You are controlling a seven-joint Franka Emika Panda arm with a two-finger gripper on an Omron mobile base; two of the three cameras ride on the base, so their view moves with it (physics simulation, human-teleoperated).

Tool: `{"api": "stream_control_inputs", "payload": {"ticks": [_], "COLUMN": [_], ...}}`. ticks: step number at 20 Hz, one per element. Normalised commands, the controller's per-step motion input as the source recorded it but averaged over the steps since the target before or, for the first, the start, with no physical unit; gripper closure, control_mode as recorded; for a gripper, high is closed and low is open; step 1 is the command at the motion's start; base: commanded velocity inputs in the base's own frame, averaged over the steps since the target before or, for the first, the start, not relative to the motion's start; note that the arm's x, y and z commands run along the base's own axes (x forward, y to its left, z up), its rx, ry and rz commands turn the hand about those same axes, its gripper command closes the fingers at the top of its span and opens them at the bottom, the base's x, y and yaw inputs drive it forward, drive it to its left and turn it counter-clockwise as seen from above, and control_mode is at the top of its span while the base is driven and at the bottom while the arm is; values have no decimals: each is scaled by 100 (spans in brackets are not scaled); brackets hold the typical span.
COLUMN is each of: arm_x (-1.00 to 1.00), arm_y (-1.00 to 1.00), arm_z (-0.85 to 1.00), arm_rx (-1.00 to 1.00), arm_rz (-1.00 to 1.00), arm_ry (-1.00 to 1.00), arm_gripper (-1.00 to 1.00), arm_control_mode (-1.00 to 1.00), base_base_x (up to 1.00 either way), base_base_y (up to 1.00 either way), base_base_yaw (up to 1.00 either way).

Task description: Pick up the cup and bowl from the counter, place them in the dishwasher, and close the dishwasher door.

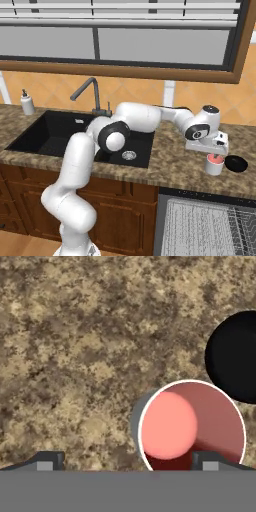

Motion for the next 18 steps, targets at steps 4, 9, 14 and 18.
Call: {"api": "stream_control_inputs", "payload": {"ticks": [4, 9, 14, 18], "arm_x": [28, 27, 18, 0], "arm_y": [-18, -28, -31, 0], "arm_z": [-30, -20, -18, -25], "arm_rx": [0, 0, 0, -1], "arm_rz": [6, 6, 4, 0], "arm_ry": [0, 0, 0, 5], "arm_gripper": [-100, -100, -100, -100], "arm_control_mode": [-100, -100, -100, -100], "base_base_x": [0, 0, 0, 0], "base_base_y": [0, 0, 0, 0], "base_base_yaw": [0, 0, 0, 0]}}
